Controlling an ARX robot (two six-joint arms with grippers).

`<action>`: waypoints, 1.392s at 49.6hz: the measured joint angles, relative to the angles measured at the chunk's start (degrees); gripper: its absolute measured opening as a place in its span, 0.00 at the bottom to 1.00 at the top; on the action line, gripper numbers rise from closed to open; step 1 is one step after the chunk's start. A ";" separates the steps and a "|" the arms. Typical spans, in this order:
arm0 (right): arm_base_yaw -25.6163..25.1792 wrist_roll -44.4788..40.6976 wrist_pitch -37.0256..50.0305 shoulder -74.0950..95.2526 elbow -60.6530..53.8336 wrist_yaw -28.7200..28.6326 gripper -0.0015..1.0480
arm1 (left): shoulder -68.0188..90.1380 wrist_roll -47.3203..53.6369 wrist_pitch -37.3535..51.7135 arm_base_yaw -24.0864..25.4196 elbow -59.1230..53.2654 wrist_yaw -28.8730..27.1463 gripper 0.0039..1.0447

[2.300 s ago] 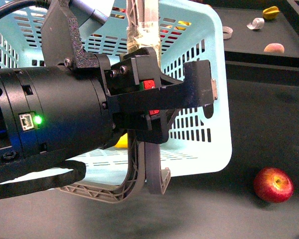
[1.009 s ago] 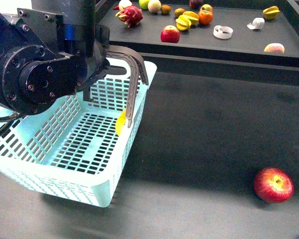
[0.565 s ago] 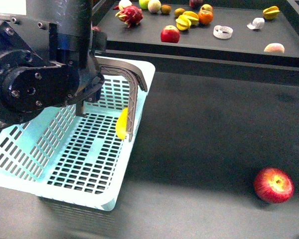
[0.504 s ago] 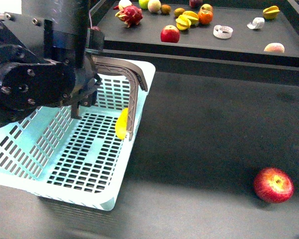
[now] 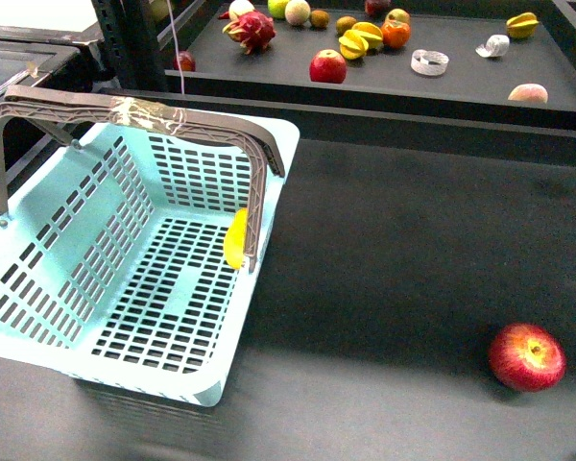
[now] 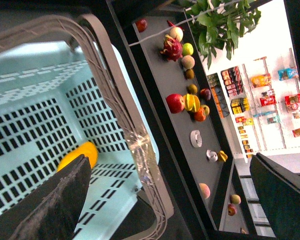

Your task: Pick mango with right arm and hold basket with left

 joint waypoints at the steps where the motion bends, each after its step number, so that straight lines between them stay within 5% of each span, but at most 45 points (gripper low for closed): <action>1: 0.00 0.00 0.00 0.00 0.00 0.00 0.92 | -1.57 0.63 -0.39 0.37 -0.90 -0.15 0.94; 16: 0.00 0.00 0.02 0.00 0.00 0.02 0.92 | -9.53 11.63 -2.91 2.40 -5.77 1.55 0.93; 23: 0.00 0.00 0.00 0.02 0.00 0.02 0.92 | -9.03 39.26 20.06 5.55 -14.27 13.40 0.69; 28: 0.00 0.00 0.02 0.00 0.00 0.00 0.92 | -14.49 59.49 21.42 8.04 -17.84 15.72 0.45; 38: 0.00 0.00 0.02 0.00 0.00 0.00 0.92 | -22.84 66.31 17.81 11.13 -23.15 18.80 0.03; 48: 0.00 0.00 0.02 0.00 0.00 0.02 0.92 | -32.74 67.04 9.66 16.59 -24.85 23.91 0.04; 69: 0.00 0.00 0.02 0.00 0.00 0.00 0.92 | -53.44 67.41 -8.96 16.79 -24.98 24.33 0.04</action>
